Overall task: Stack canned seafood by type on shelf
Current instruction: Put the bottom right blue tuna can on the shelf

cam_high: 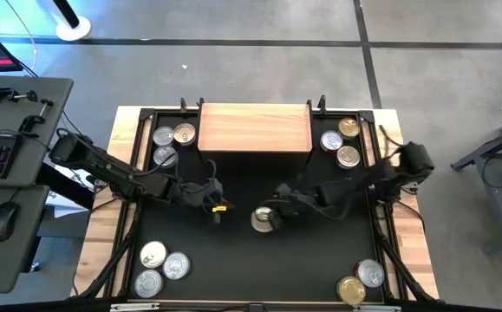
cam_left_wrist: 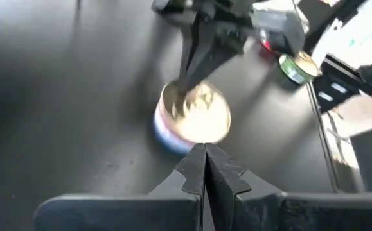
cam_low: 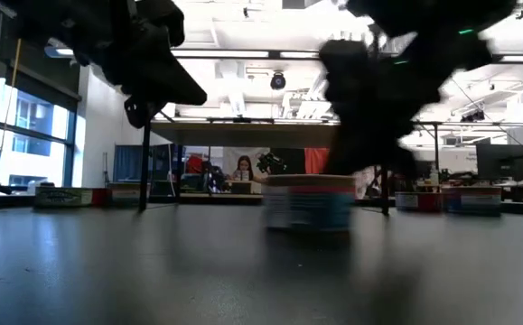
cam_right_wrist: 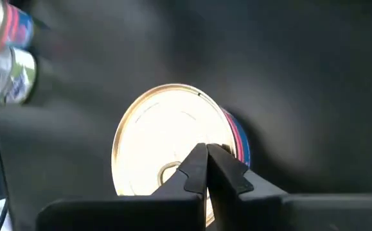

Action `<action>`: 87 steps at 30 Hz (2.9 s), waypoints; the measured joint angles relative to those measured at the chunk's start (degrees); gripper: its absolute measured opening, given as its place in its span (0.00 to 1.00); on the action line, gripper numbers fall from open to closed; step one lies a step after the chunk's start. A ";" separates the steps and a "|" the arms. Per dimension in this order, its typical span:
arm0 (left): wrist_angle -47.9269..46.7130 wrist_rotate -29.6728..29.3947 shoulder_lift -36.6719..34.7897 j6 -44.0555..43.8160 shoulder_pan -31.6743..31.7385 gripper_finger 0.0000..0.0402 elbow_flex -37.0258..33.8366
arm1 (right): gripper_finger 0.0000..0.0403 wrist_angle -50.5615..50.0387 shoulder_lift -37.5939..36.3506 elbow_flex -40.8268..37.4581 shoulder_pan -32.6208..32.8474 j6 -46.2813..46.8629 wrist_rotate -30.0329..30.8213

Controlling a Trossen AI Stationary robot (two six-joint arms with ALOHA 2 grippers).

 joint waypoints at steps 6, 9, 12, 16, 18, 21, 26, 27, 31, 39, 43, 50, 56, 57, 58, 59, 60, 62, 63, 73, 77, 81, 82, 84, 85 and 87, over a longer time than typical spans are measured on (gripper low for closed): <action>1.01 -4.42 0.27 3.32 0.04 0.00 -1.60 | 0.00 -4.55 1.47 10.73 -3.58 -14.35 -9.36; 1.24 -4.83 1.90 8.55 0.02 0.00 -1.60 | 0.00 -14.26 0.14 14.61 -3.75 -19.63 -10.80; 4.64 -4.41 5.84 12.41 -0.14 0.00 -1.51 | 0.00 -22.41 0.13 15.97 -3.73 -21.15 -11.51; 13.35 -1.72 12.94 19.07 -0.37 0.00 -1.51 | 0.00 -23.65 0.05 13.00 -3.49 -17.71 -11.53; 17.16 -1.04 16.01 21.75 -0.38 0.00 -0.90 | 0.00 -22.20 0.07 10.32 -3.49 -13.85 -11.00; 19.53 -0.83 18.55 23.88 -0.35 0.00 -0.27 | 0.00 -18.83 0.12 6.70 -3.46 -8.55 -10.72; 19.85 -0.79 19.78 23.79 0.20 0.00 0.07 | 0.00 -9.47 0.57 2.36 -2.58 -3.16 -10.43; 19.39 -0.79 19.78 24.18 0.20 0.00 -0.03 | 0.00 -8.96 0.57 1.98 -2.41 -2.66 -10.14; 17.39 -0.81 19.73 25.20 0.17 0.00 -0.61 | 0.00 -6.67 1.03 1.79 -2.20 -1.43 -7.81; 17.99 -0.30 19.69 25.80 0.17 0.00 -1.09 | 0.00 -0.68 2.99 1.89 -2.37 0.41 -7.27; 16.93 -0.26 19.71 26.17 0.17 0.00 -1.07 | 0.00 0.88 3.84 1.89 -2.35 2.01 -7.31; 14.92 -0.47 19.58 26.81 0.15 0.00 -1.42 | 0.00 4.86 3.01 2.84 -2.20 4.80 -7.92; 9.62 -0.77 20.40 26.75 0.17 0.00 -1.82 | 0.00 7.13 0.82 6.67 -1.93 2.94 -6.73; 8.84 -0.82 20.19 26.86 0.13 0.00 -1.75 | 0.00 6.39 0.70 7.05 -2.00 2.65 -6.54; 9.34 -0.53 19.86 26.83 0.20 0.00 -1.60 | 0.00 6.01 0.81 7.62 -2.06 2.19 -6.43; 9.38 -0.63 19.79 26.81 0.23 0.00 -1.35 | 0.00 5.87 0.96 8.07 -2.05 1.73 -6.51; 8.63 -0.64 19.89 26.82 0.27 0.00 -1.43 | 0.00 5.59 0.96 8.37 -2.05 1.32 -6.73; 7.42 -0.83 20.02 27.11 0.31 0.00 -1.57 | 0.00 6.07 0.91 9.00 -2.03 0.10 -6.93; 7.49 -0.84 19.84 27.32 0.45 0.00 -1.53 | 0.00 6.17 0.82 9.12 -2.21 -0.49 -6.94; -22.25 -4.84 3.97 26.61 3.53 0.00 -1.55 | 0.00 2.80 0.06 18.33 -5.97 -27.81 -16.48; -31.38 -6.79 -7.06 20.54 3.71 0.00 -1.55 | 0.01 -7.05 1.07 25.48 -7.21 -43.37 -23.58; -32.59 -10.55 -17.17 9.63 1.29 0.00 -1.55 | 0.10 -21.15 5.11 33.98 -7.38 -55.71 -25.96; -32.32 -12.18 -19.14 7.67 0.33 0.00 -1.55 | 0.14 -23.06 6.65 36.25 -7.38 -58.49 -26.86; -30.57 -16.36 -22.17 4.92 -1.63 0.00 -1.46 | 0.23 -27.02 9.71 40.35 -7.20 -62.28 -28.06; -30.60 -18.26 -23.39 4.11 -2.66 0.00 -1.46 | 0.29 -28.50 11.55 42.49 -7.14 -64.25 -28.32; -30.55 -21.74 -25.10 2.86 -4.34 0.00 -1.18 | 0.40 -31.85 14.96 46.22 -6.98 -68.32 -29.39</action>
